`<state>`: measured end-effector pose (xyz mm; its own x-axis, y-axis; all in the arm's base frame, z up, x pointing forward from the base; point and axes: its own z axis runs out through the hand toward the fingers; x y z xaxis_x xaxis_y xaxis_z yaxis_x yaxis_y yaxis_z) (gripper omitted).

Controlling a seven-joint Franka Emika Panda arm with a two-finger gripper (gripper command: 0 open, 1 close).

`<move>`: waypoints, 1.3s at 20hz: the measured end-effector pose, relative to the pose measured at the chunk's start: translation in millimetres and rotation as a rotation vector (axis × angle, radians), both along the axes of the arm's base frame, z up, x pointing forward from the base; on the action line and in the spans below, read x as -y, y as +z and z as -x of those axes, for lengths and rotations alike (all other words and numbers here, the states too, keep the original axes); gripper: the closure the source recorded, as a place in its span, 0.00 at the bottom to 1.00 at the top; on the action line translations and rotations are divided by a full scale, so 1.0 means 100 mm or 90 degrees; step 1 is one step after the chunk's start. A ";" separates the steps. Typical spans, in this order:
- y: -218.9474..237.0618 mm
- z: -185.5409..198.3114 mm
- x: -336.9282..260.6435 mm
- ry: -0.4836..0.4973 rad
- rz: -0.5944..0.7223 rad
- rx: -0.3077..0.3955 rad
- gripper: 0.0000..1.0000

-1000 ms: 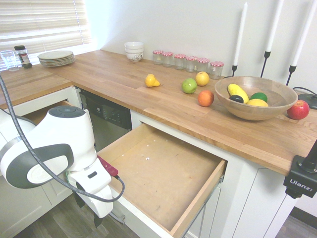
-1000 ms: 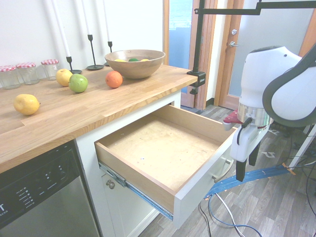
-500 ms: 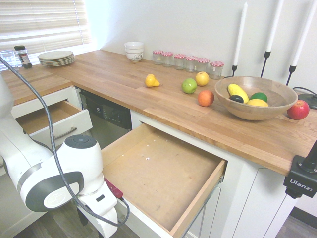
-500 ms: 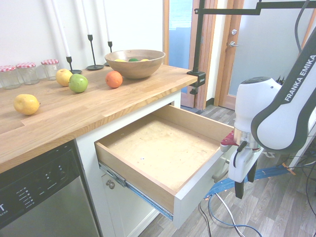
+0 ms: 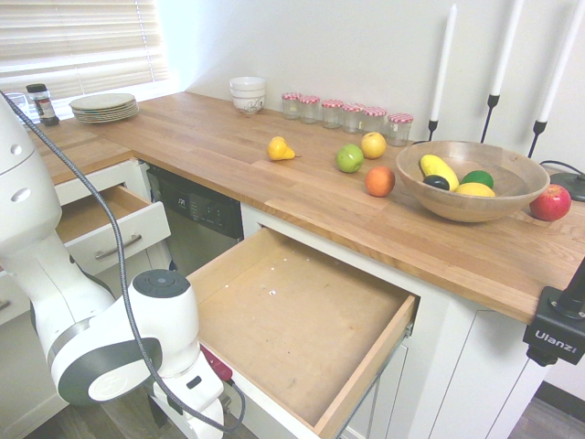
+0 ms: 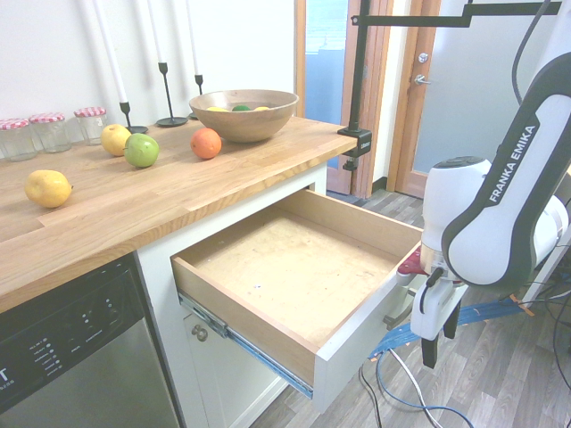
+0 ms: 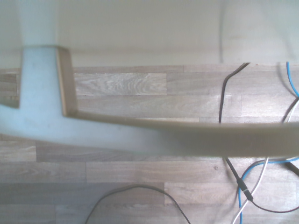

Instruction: Close the drawer

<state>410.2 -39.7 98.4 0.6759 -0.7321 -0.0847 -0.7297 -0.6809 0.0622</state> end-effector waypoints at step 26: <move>-0.01 -0.22 0.12 0.038 -0.009 0.125 1.00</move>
